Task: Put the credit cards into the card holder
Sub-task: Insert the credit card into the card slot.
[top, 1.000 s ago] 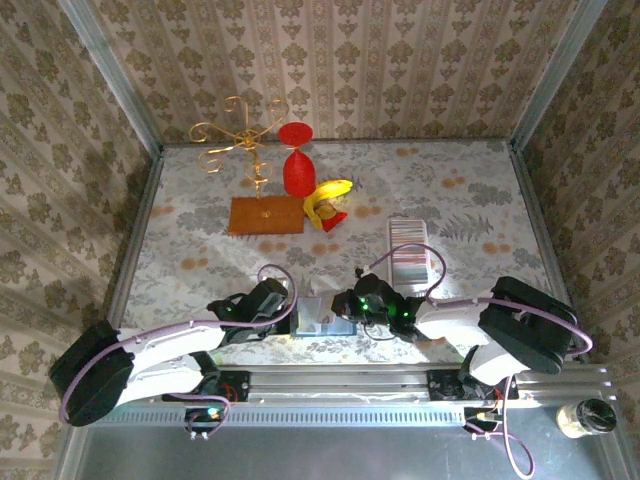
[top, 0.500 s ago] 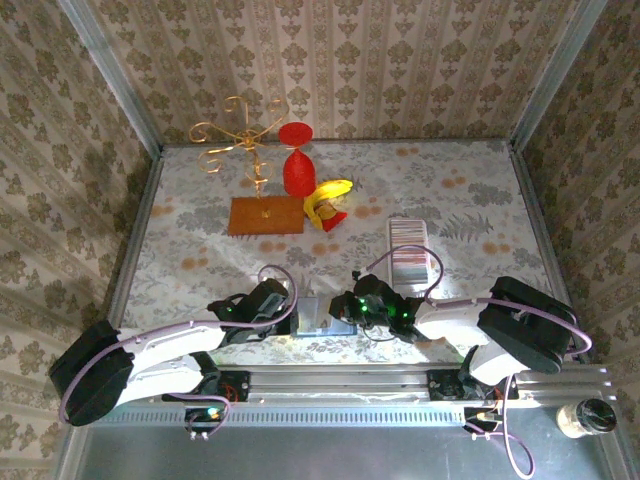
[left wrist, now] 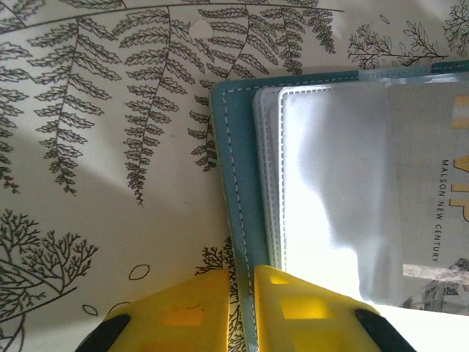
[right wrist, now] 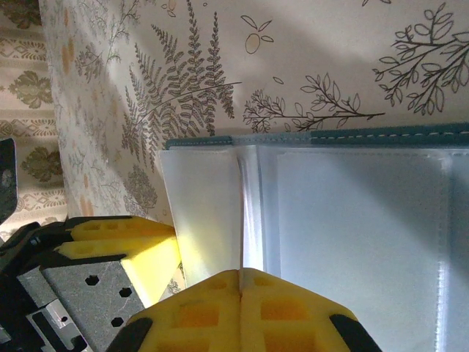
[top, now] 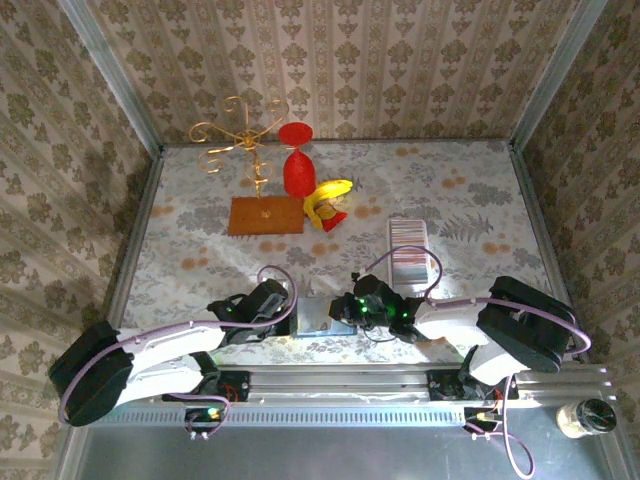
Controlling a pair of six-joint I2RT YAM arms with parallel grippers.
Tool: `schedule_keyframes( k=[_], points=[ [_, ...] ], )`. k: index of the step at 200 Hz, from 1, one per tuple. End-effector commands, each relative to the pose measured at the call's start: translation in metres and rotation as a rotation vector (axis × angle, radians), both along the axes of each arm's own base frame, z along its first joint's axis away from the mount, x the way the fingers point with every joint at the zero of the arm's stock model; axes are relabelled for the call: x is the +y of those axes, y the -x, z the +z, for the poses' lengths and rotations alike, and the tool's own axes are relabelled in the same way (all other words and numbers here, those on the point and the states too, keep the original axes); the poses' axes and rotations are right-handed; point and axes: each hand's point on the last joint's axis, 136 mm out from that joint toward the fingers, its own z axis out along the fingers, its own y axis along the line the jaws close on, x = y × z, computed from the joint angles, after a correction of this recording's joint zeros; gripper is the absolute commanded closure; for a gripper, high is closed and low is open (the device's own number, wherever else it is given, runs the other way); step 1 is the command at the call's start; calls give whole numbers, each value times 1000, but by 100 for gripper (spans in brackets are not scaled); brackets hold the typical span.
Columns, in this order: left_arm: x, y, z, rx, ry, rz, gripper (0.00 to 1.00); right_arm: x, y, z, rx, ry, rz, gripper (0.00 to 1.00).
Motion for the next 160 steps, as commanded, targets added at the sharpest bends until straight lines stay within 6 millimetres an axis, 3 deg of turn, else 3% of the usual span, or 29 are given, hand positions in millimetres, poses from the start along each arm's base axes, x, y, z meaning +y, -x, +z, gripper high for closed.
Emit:
schedule_keyframes(
  k=[1, 22, 117, 160],
  points=[
    [1, 1, 1, 0, -8, 9, 83, 3, 7, -8, 18, 35, 46, 99],
    [1, 2, 1, 1, -9, 7, 83, 2, 4, -10, 24, 85, 45, 86],
    [2, 1, 3, -9, -12, 8, 83, -2, 5, -23, 50, 227, 91, 74],
    [2, 0, 4, -11, -15, 8, 83, 3, 7, -25, 54, 234, 123, 75]
  ],
)
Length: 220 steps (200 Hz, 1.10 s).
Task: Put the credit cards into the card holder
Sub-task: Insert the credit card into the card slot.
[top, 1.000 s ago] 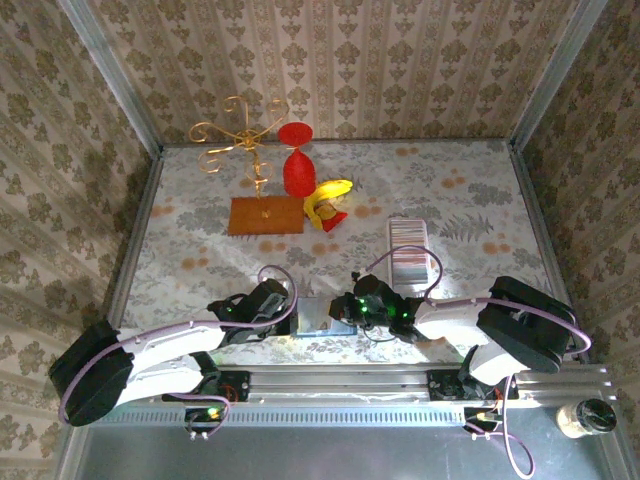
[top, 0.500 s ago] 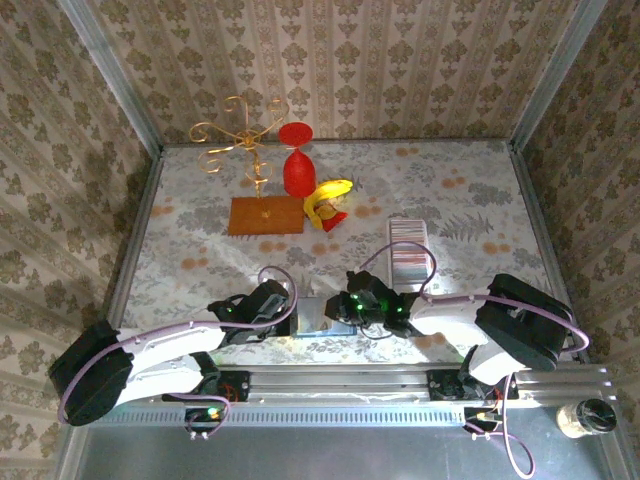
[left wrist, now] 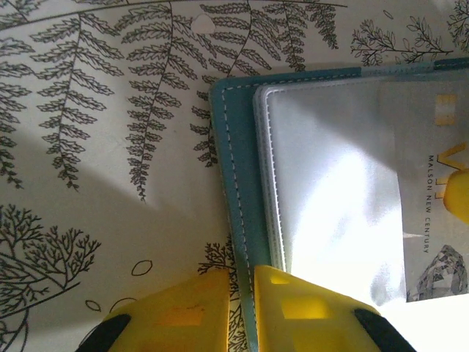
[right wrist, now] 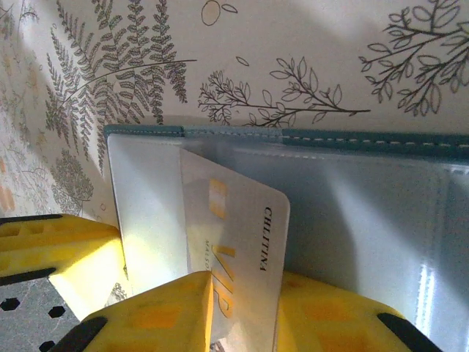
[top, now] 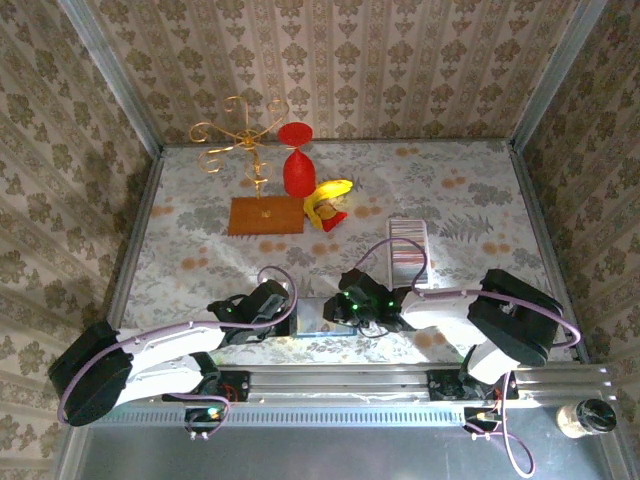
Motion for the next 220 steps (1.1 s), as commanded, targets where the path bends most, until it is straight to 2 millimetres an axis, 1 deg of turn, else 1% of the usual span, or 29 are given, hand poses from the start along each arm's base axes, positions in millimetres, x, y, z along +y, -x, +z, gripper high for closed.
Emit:
schedule_keyframes(
  k=[1, 39, 53, 59, 68, 84, 131, 146, 160, 177, 201, 220],
  points=[
    [1, -1, 4, -9, -6, 11, 83, 0, 6, -7, 14, 43, 41, 75],
    [1, 0, 3, -6, -8, 12, 83, 8, 8, -4, 3, 45, 84, 77],
    [2, -1, 2, -7, -8, 14, 83, 8, 9, -3, 0, 51, 95, 84],
    [2, -1, 2, -6, -9, 15, 83, 8, 10, -4, 1, 55, 99, 84],
    [1, 0, 2, -6, -9, 13, 83, 8, 11, -4, 3, 55, 106, 83],
    [1, -1, 2, -5, -7, 13, 83, 10, 11, -4, 5, 52, 113, 76],
    [1, 1, 1, 1, -8, 12, 84, 17, 10, -5, 15, 75, 122, 78],
    [1, 1, 1, 2, -7, 12, 84, 12, 9, -6, 5, 107, 107, 75],
    [2, 2, 1, 2, -9, 13, 84, 4, 8, -5, -6, 145, 89, 70],
    [2, 2, 1, -1, -6, 14, 84, -3, 9, -5, -6, 182, 87, 67],
    [2, 2, 1, -1, -10, 12, 84, -7, 12, -11, 9, 217, 91, 67],
    [2, 2, 1, -2, -10, 12, 84, -1, 12, -12, 14, 210, 101, 71]
  ],
)
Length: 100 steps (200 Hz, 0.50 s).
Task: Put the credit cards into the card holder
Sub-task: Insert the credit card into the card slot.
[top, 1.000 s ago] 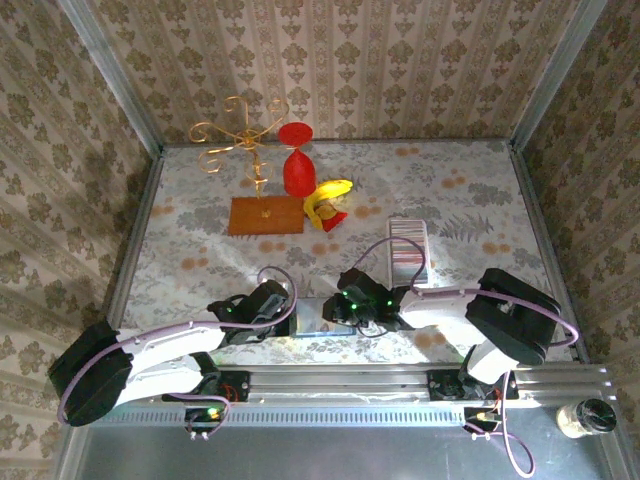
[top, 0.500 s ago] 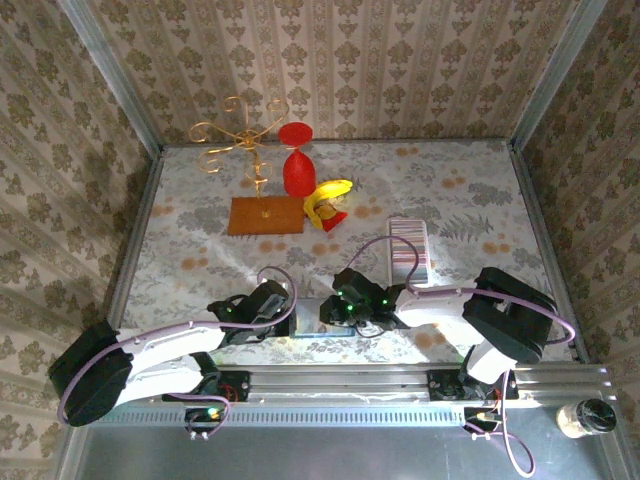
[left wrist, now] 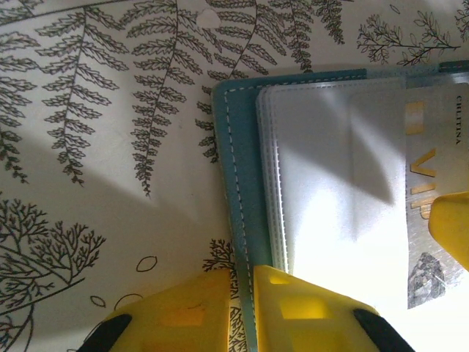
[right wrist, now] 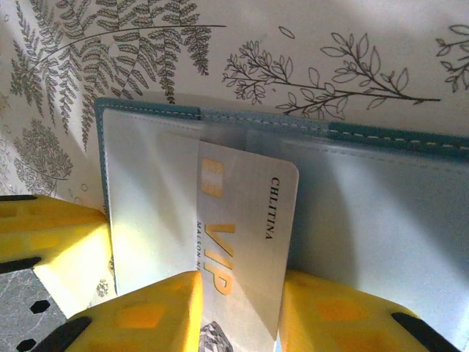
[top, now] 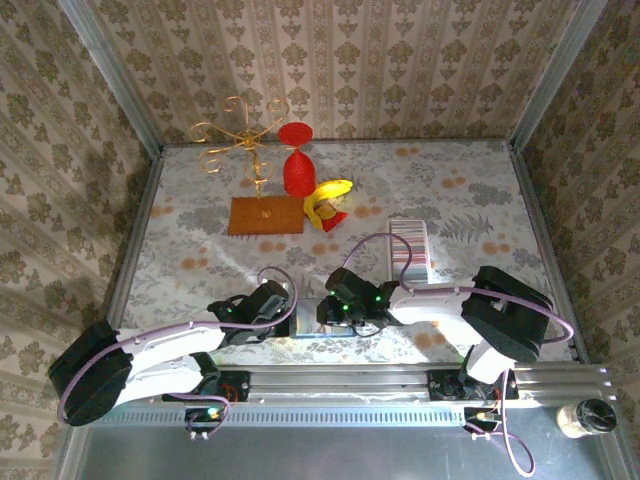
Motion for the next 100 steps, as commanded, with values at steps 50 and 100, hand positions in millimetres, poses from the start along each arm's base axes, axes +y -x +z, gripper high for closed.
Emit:
schedule_keyframes(
  k=[50, 100],
  points=[
    [-1, 3, 2, 2, 7, 4, 85, 11, 4, 4, -13, 67, 47, 73],
    [-6, 4, 4, -2, 28, -5, 86, 25, 0, 13, -18, 29, 51, 73]
  ],
)
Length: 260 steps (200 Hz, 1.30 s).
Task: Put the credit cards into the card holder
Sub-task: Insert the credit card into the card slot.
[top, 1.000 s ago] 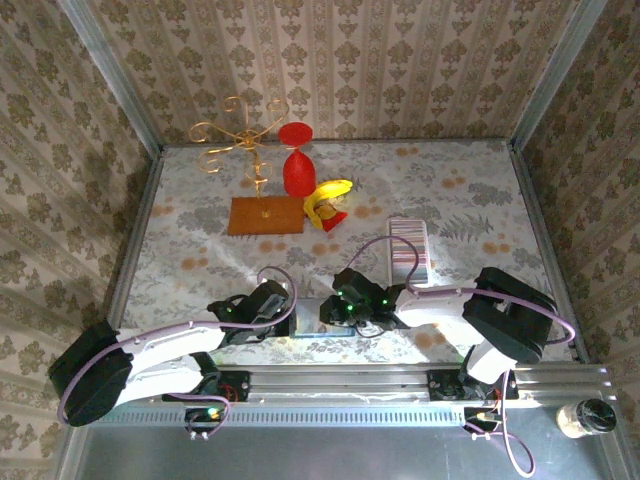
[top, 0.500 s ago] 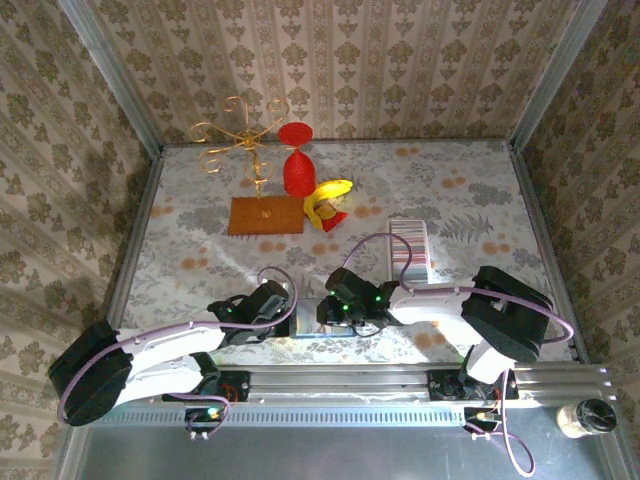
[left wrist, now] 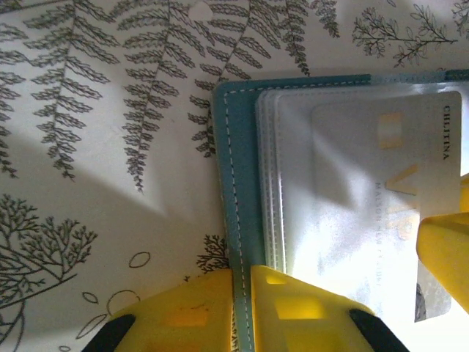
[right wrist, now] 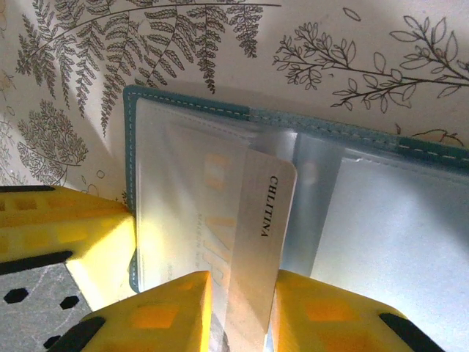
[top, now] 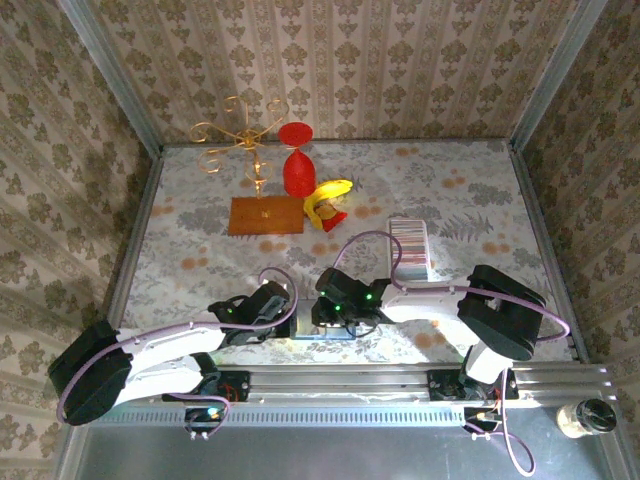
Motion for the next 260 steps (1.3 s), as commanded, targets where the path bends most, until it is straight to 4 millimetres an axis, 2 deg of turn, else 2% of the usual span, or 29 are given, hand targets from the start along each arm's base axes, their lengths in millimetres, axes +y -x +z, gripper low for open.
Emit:
schedule_keyframes(
  k=[1, 39, 59, 80, 101, 139, 173, 203, 224, 260],
  points=[
    [-4, 1, 3, -5, 23, 5, 86, 10, -4, 5, -20, -4, 12, 73],
    [-4, 1, 4, -7, 27, 11, 86, 17, -6, 5, -8, -27, -6, 73],
    [-2, -1, 4, -13, 21, 19, 86, 7, -6, 4, -14, 11, -24, 68],
    [0, 0, 4, -14, 15, 22, 86, -6, -4, 3, -17, 43, -40, 68],
    [0, -1, 4, -15, 15, 22, 86, -10, -1, 2, -13, 39, -46, 68],
    [-2, -1, 4, -13, 18, 21, 86, 1, -1, -2, 8, 6, -38, 71],
    [-3, -1, 4, -12, 20, 21, 86, 16, -3, 8, -6, -42, -22, 72],
    [-2, -1, 3, -10, 19, 23, 86, 19, -3, 12, -9, -60, -22, 71],
    [-2, 0, 2, -10, 20, 24, 86, 5, -2, 12, -17, -15, -42, 70],
    [0, 0, 1, -10, 20, 26, 85, -34, 5, 17, -57, 84, -92, 63]
  ],
)
